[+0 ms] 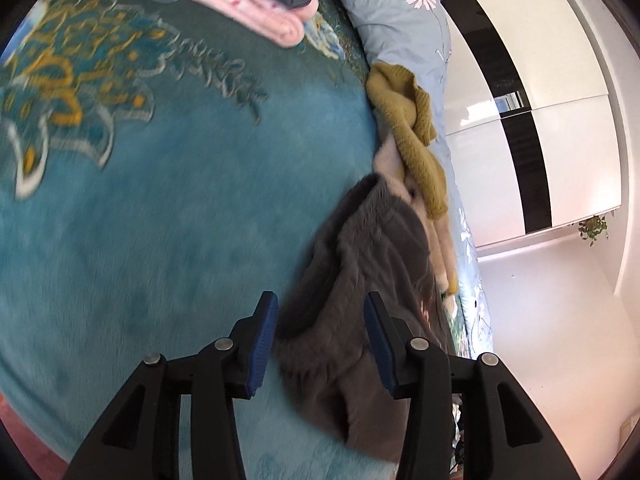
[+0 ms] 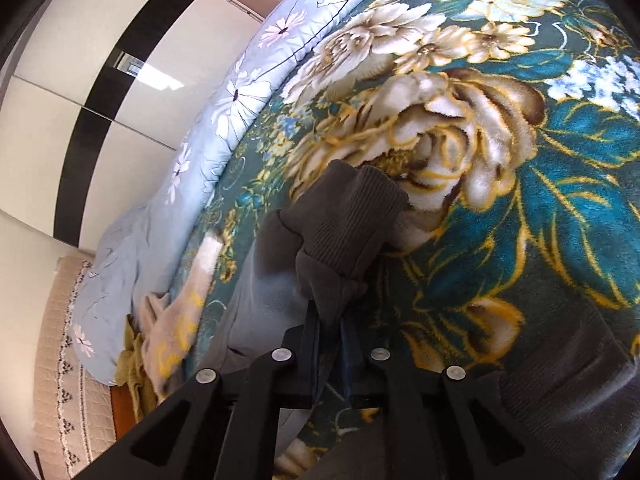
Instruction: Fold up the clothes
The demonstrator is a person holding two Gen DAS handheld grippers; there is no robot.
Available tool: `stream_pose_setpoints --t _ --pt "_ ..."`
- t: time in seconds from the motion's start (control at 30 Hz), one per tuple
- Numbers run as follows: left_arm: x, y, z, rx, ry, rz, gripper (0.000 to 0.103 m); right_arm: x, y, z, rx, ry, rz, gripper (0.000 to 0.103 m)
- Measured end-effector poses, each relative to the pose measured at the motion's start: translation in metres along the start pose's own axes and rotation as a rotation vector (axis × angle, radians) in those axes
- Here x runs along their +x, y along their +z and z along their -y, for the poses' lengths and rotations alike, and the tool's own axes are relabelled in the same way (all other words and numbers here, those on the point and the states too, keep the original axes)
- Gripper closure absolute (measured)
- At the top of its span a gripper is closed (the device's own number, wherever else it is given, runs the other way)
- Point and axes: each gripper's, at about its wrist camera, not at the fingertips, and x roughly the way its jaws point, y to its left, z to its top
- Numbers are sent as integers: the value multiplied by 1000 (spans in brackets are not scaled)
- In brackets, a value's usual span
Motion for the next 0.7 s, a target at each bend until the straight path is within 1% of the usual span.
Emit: stream_pose_setpoints --t 0.03,0.1,0.17,0.23,0.3,0.37,0.47,0.57,0.63,0.67,0.7 --pt "-1 -3 0 2 -6 0 57 -5 0 1 7 9 5 87" --pt "-2 -9 0 7 -17 1 57 -20 -3 2 1 30 21 71" --pt "-4 -13 3 16 -26 2 57 -36 -6 3 -6 51 37 66" --pt "-7 -18 4 26 -34 4 55 -51 -9 5 -13 72 53 64" --pt "-8 -22 6 32 -37 12 52 -66 -12 6 -19 93 69 62" --pt "-9 -26 7 43 -43 16 52 -80 -14 7 -29 110 74 61" --pt "-9 -33 9 65 -43 12 51 -98 -22 11 -47 131 74 59" --pt "-16 -43 6 85 -40 29 51 -111 -34 19 -47 145 66 58" --pt "-20 -49 8 116 -36 43 49 -121 -41 27 -39 151 64 58" --pt "-20 -51 10 132 -33 46 47 -127 -45 30 -38 154 66 58" --pt "-20 -53 12 143 -35 44 46 -133 -49 35 -38 155 70 56"
